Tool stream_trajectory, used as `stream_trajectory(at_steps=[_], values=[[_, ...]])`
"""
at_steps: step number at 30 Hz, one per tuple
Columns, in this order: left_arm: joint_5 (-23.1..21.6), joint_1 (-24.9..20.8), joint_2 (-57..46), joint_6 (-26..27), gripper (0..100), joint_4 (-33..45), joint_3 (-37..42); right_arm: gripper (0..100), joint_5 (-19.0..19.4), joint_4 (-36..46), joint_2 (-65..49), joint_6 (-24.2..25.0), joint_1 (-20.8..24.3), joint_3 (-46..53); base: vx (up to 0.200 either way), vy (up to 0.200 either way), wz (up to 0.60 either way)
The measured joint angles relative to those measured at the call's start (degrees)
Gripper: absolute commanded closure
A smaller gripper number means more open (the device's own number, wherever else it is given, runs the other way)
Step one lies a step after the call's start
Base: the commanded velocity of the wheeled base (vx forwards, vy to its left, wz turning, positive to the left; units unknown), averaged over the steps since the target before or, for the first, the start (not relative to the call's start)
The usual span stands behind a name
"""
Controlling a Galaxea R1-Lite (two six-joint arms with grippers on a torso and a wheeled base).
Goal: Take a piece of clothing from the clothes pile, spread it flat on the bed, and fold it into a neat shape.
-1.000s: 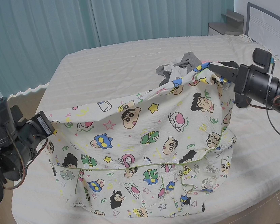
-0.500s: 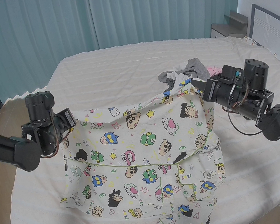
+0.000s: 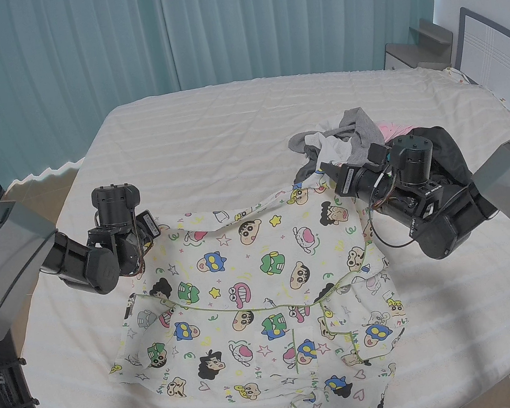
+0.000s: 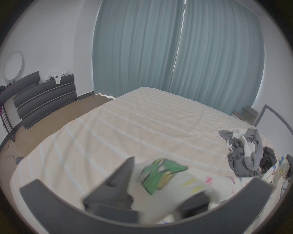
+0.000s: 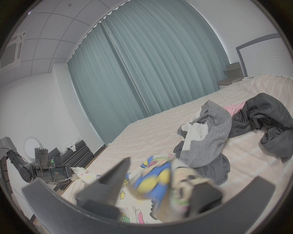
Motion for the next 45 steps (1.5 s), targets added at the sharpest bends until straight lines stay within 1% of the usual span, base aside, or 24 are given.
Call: stream_trajectory(at_steps=[5,7,9,13,16,19,22,24,27,30,32,34,38,42,45], values=[[0.0,1.8,4.2,-1.8,0,-0.2,-5.0,0,-2.1,0.4,5.9,0.2,0.0,-8.2,0.000,0.000,0.00],[0.1,2.6,5.7,-2.1,0,-0.6,-6.5,0,-4.0,0.5,8.3,0.2,-0.1,-11.9,0.000,0.000,0.00],[0.1,3.5,7.3,-2.4,0,-1.7,-8.0,0,-7.0,0.6,11.0,0.3,-0.3,-15.9,0.000,0.000,0.00],[0.2,5.8,10.0,-2.8,0,-4.3,-10.6,0,-10.5,1.4,15.4,1.6,-0.9,-21.7,0.000,0.000,0.00],[0.2,7.3,11.4,-2.9,0,-5.1,-11.6,0,-11.3,3.1,17.3,5.0,-1.8,-23.6,0.000,0.000,0.00],[0.3,8.3,12.3,-3.0,0,-5.4,-11.9,0,-11.5,6.4,18.2,10.1,-2.5,-24.8,0.000,0.000,0.00],[0.3,8.7,12.7,-3.2,0,-5.6,-11.5,0,-11.6,11.2,18.3,16.6,-3.1,-25.8,0.000,0.000,0.00],[0.2,9.1,12.4,-3.3,0,-5.7,-10.1,0,-11.6,14.0,18.2,21.1,-4.0,-26.8,0.000,0.000,0.00],[-0.5,9.4,11.5,-3.3,0,-6.7,-6.3,0,-11.6,19.2,17.9,25.8,-5.3,-28.5,0.000,0.000,0.00],[-2.4,9.4,10.1,-3.2,0,-9.4,-1.1,0,-11.6,24.4,17.5,30.4,-6.3,-30.3,0.000,0.000,0.00],[-4.0,9.4,8.7,-3.2,0,-11.0,2.5,0,-11.4,26.4,17.0,33.0,-7.0,-31.3,0.000,0.000,0.00],[-5.3,9.6,7.1,-3.3,0,-12.1,6.1,0,-10.3,27.8,16.3,35.2,-7.7,-31.9,0.000,0.000,0.00],[-8.4,9.8,3.5,-3.4,0,-13.6,12.4,0,-6.2,33.5,14.6,38.6,-8.6,-32.5,0.000,0.000,0.00],[-12.0,9.9,-0.5,-3.5,0,-14.2,17.1,0,-4.6,36.2,13.1,44.7,-9.0,-33.8,0.000,0.000,0.00],[-14.6,10.0,-3.2,-3.6,0,-14.3,20.6,0,-3.8,38.6,12.1,47.0,-9.2,-35.2,0.000,0.000,0.00]])
